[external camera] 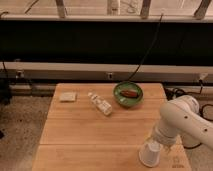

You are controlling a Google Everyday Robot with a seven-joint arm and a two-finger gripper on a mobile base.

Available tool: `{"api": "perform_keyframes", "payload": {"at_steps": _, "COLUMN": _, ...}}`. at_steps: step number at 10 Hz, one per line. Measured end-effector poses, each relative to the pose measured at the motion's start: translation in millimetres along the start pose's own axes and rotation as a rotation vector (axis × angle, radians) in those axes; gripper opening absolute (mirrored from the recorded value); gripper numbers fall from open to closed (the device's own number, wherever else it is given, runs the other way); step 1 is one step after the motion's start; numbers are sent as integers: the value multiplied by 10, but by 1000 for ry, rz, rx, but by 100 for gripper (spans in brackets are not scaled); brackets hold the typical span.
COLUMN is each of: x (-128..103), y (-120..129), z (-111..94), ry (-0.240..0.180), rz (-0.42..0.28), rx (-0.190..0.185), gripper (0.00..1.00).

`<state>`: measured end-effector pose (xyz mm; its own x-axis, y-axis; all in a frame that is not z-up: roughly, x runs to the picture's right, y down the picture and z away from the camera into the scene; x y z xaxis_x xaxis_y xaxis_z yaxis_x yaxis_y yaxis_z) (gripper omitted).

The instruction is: Place the ceramic cup over the eraser

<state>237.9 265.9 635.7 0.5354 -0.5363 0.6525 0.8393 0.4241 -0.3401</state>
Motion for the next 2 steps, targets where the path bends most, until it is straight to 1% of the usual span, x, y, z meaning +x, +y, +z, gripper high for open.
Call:
{"api": "perform_keyframes", "payload": {"at_steps": 1, "x": -1, "y": 14, "z": -34, "ry": -2, "rz": 5, "rx": -3, "gripper": 80}}
{"api": "perform_keyframes", "payload": {"at_steps": 2, "x": -1, "y": -6, "z": -16, "ry": -3, "rz": -4, "rx": -7, "gripper": 80}}
